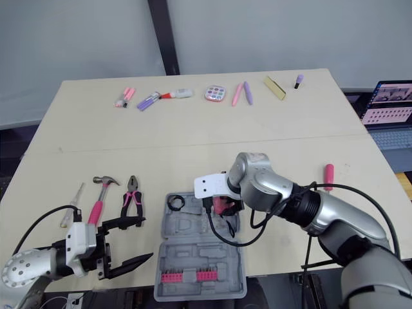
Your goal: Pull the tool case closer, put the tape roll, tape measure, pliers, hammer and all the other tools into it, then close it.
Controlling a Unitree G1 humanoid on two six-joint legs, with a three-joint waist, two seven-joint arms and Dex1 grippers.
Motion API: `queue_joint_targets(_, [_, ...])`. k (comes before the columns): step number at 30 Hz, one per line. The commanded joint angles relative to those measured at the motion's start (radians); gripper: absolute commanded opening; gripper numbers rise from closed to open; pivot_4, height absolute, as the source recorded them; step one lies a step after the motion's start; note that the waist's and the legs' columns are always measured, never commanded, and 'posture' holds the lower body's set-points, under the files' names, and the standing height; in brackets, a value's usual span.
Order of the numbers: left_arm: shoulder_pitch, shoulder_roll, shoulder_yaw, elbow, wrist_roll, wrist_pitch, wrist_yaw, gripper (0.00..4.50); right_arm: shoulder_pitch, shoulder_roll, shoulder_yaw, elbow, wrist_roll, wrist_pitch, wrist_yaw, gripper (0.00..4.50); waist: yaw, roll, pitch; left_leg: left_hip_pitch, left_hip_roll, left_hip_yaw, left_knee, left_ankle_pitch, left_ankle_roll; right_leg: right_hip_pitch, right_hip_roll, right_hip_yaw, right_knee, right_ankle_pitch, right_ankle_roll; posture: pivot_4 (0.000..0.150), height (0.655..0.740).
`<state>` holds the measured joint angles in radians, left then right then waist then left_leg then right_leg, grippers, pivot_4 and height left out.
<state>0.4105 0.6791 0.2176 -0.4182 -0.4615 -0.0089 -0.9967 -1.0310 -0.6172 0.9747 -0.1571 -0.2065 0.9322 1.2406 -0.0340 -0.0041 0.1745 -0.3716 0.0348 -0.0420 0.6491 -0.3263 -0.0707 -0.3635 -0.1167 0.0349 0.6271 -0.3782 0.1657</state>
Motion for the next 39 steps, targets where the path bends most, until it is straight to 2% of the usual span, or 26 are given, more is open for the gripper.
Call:
queue_joint_targets(1, [0.013, -0.006, 0.000, -0.030, 0.004, -0.011, 0.003, 4.50, -0.006, -0.004, -0.025, -0.034, -0.005, -0.008, 0.020, 4.47, 0.000, 0.000, 0.000, 0.000, 0.000, 0.000, 0.000, 0.000, 0.000, 0.000, 0.000, 0.000, 0.000, 0.000, 0.000, 0.150, 0.7400])
queue_joint_targets(4, [0.011, -0.006, -0.002, -0.029, 0.003, -0.011, 0.003, 4.50, -0.013, -0.013, -0.039, -0.046, -0.001, 0.004, 0.027, 4.47, 0.000, 0.000, 0.000, 0.000, 0.000, 0.000, 0.000, 0.000, 0.000, 0.000, 0.000, 0.000, 0.000, 0.000, 0.000, 0.150, 0.7400])
queue_joint_targets(8, [0.007, -0.008, -0.003, -0.026, 0.006, -0.012, 0.006, 4.50, -0.004, -0.055, -0.130, -0.103, 0.050, 0.034, 0.041, 4.47, 0.003, 0.000, 0.000, 0.000, 0.000, 0.000, 0.000, 0.000, 0.000, 0.000, 0.000, 0.000, 0.000, 0.000, 0.000, 0.150, 0.7400])
queue_joint_targets(14, [-0.006, -0.008, -0.006, -0.020, 0.007, -0.011, 0.006, 4.50, 0.120, -0.103, -0.339, -0.118, 0.192, 0.011, 0.043, 4.47, 0.006, 0.000, 0.000, 0.000, 0.000, 0.000, 0.000, 0.000, 0.000, 0.002, 0.000, -0.001, -0.002, 0.000, 0.000, 0.150, 0.7400])
queue_joint_targets(16, [-0.011, -0.007, -0.008, -0.017, 0.007, -0.011, 0.004, 4.50, 0.187, -0.097, -0.434, -0.103, 0.248, -0.060, 0.022, 4.47, 0.005, 0.000, 0.000, 0.000, 0.000, 0.000, 0.000, 0.000, 0.000, 0.002, 0.000, -0.001, -0.002, 0.000, 0.000, 0.150, 0.7400])
queue_joint_targets(18, [-0.021, -0.006, -0.012, -0.014, 0.008, -0.009, 0.003, 4.50, 0.287, -0.074, -0.576, -0.085, 0.330, -0.140, -0.011, 3.58, 0.006, 0.000, 0.000, 0.000, 0.000, 0.000, 0.000, 0.000, 0.000, 0.002, 0.000, -0.001, -0.003, 0.000, 0.000, 0.150, 0.7400])
queue_joint_targets(22, [-0.034, -0.006, -0.018, -0.009, 0.008, -0.007, 0.000, 4.50, 0.381, -0.062, -0.669, -0.075, 0.393, -0.213, -0.023, 1.71, 0.005, -0.001, 0.000, 0.000, 0.000, 0.000, 0.000, 0.000, 0.000, 0.003, 0.000, -0.001, -0.002, 0.000, 0.000, 0.150, 0.7400])
queue_joint_targets(29, [-0.050, -0.004, -0.026, -0.009, 0.011, 0.001, 0.003, 4.50, 0.485, -0.046, -0.718, -0.049, 0.447, -0.319, -0.033, 1.71, 0.005, -0.001, 0.000, 0.001, 0.000, 0.000, 0.000, 0.000, 0.000, 0.003, 0.000, -0.001, -0.002, 0.000, 0.000, 0.150, 0.7400])
queue_joint_targets(39, [-0.041, -0.001, -0.024, -0.026, 0.012, 0.009, 0.008, 4.50, 0.566, -0.017, -0.711, 0.043, 0.438, -0.449, -0.054, 1.71, 0.005, -0.001, 0.000, 0.001, 0.000, 0.000, 0.001, 0.000, 0.000, 0.004, 0.000, -0.001, -0.003, 0.000, 0.000, 0.150, 0.7400])
